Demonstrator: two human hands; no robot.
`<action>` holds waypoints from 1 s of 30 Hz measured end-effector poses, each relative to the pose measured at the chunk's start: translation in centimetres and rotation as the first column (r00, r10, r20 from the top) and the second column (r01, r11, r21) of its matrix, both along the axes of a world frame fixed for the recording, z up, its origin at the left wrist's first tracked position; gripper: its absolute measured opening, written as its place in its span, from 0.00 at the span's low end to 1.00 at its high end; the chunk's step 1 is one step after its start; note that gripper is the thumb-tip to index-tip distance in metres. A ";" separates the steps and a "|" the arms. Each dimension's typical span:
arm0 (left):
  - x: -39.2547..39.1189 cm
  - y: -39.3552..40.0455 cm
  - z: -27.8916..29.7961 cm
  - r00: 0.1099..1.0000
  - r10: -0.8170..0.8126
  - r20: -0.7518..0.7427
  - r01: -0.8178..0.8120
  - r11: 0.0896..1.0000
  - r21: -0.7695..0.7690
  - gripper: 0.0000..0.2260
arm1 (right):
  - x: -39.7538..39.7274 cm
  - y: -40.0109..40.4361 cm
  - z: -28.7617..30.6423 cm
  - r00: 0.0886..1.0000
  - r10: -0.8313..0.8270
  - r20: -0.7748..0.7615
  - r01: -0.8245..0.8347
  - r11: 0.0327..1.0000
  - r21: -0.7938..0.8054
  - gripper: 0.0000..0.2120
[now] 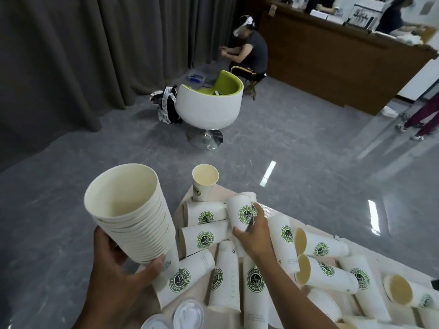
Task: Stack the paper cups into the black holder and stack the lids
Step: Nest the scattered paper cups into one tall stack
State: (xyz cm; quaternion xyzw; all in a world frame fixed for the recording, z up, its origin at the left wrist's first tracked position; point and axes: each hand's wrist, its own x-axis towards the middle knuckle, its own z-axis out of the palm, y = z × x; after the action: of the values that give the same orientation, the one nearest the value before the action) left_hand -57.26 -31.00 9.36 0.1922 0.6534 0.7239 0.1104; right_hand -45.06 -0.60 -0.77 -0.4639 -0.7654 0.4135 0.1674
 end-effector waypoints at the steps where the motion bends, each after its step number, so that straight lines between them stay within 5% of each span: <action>1: 0.2 0.1 0.3 1.000 -0.005 -0.002 0.005 1.000 0.000 0.49 | 0.2 -0.6 1.2 1.000 -0.004 -0.025 0.004 1.000 0.003 0.47; 14: 2.6 0.9 1.4 0.996 -0.086 0.004 0.086 0.995 -0.047 0.53 | 4.6 -2.3 11.0 0.951 -0.113 -0.287 0.102 0.993 -0.053 0.41; 30: 11.6 11.6 5.5 0.956 -0.292 0.012 0.292 0.952 -0.097 0.44 | 12.0 -1.4 34.5 0.716 0.192 -0.671 -0.045 0.972 0.230 0.40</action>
State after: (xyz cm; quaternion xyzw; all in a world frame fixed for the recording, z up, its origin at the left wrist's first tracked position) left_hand -45.65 -19.43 14.85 0.2819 0.6525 0.6666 0.2244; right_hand -33.03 -1.96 33.70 -0.2080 -0.7134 0.4883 0.4575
